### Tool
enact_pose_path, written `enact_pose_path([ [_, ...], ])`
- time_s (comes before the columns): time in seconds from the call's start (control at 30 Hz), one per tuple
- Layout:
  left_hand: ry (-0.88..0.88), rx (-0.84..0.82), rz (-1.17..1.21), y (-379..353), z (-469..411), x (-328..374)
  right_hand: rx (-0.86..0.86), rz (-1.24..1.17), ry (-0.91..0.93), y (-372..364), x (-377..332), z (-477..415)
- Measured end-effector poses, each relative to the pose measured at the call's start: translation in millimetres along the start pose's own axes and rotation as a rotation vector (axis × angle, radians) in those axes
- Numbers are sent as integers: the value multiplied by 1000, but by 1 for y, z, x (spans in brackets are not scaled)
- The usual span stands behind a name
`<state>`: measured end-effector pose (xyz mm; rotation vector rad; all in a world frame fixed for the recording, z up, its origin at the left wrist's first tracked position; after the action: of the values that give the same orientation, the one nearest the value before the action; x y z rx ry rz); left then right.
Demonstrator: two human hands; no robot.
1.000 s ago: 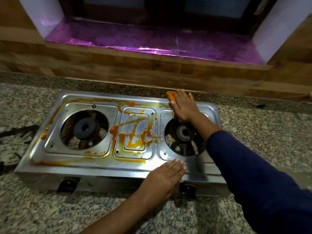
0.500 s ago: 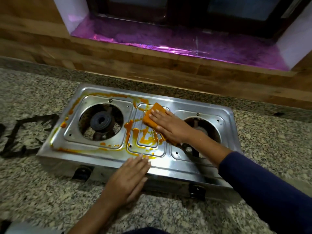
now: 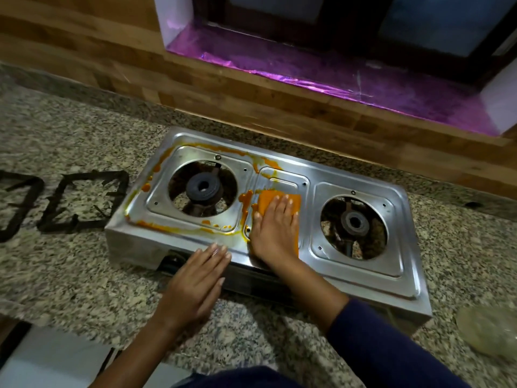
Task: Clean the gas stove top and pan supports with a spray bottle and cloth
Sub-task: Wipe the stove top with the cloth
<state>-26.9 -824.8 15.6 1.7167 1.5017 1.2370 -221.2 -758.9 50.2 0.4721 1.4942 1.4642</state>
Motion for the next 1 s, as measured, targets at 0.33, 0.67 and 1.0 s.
enact_pose_path([
  [0.33,20,14,89,17,13,-26,5,53,155,22,-30,-135],
  [0.67,36,40,121,23,20,-33,-252,75,827,27,8,-68],
  [1.0,48,24,143,17,23,-37,-123,12,614,-1,-8,30],
])
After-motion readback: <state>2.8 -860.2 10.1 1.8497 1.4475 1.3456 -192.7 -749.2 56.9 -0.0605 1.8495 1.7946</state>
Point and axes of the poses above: each hand's wrist, its own z-axis away from the middle knuckle, its own y-axis out of the back of the hand, x = y × z, the point moved 2 cm from there along -z, towards the middle knuckle, and after that the axes turned 1 degree about -z, right-handed, at the moved point
